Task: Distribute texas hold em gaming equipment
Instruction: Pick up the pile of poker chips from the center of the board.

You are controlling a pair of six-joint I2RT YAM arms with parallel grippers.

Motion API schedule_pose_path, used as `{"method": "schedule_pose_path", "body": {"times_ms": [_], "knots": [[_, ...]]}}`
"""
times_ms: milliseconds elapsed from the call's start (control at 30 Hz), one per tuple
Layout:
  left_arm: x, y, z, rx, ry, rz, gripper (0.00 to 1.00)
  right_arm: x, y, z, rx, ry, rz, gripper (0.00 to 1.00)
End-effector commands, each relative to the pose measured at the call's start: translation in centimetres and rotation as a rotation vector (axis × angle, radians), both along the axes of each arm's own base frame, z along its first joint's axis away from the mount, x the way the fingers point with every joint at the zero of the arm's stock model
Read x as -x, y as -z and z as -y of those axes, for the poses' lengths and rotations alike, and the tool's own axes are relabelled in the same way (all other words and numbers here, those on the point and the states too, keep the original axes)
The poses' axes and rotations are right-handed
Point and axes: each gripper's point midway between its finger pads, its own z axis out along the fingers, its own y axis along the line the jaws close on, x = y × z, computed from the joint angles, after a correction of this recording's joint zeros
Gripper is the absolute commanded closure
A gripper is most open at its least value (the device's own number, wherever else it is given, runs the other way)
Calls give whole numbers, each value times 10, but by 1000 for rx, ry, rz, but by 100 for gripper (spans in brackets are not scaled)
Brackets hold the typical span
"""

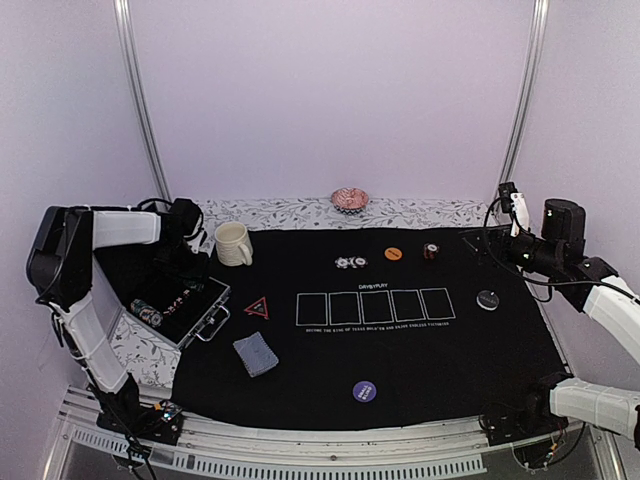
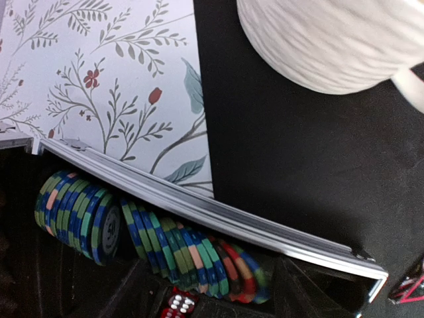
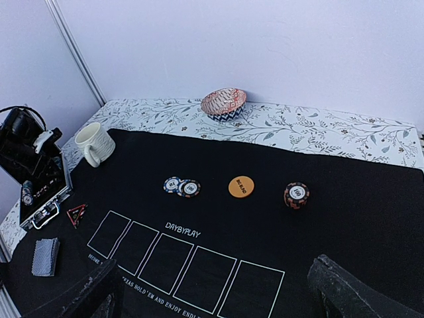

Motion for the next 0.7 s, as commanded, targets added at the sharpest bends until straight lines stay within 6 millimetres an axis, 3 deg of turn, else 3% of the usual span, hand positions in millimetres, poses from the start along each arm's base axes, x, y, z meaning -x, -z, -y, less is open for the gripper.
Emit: {"method": "schedule_pose_path", "body": {"times_ms": [0, 400, 567, 667], "knots": [[2, 1, 22, 60, 74, 8, 35, 0, 5, 0, -4, 4, -21, 1], [2, 9, -14, -135, 9, -47, 33, 2, 3, -1, -7, -4, -17, 1], [7, 19, -19, -143, 4, -82, 35, 2, 3, -1, -8, -5, -17, 1], [3, 20, -11, -99, 20, -72, 41, 2, 3, -1, -7, -4, -18, 1]]}}
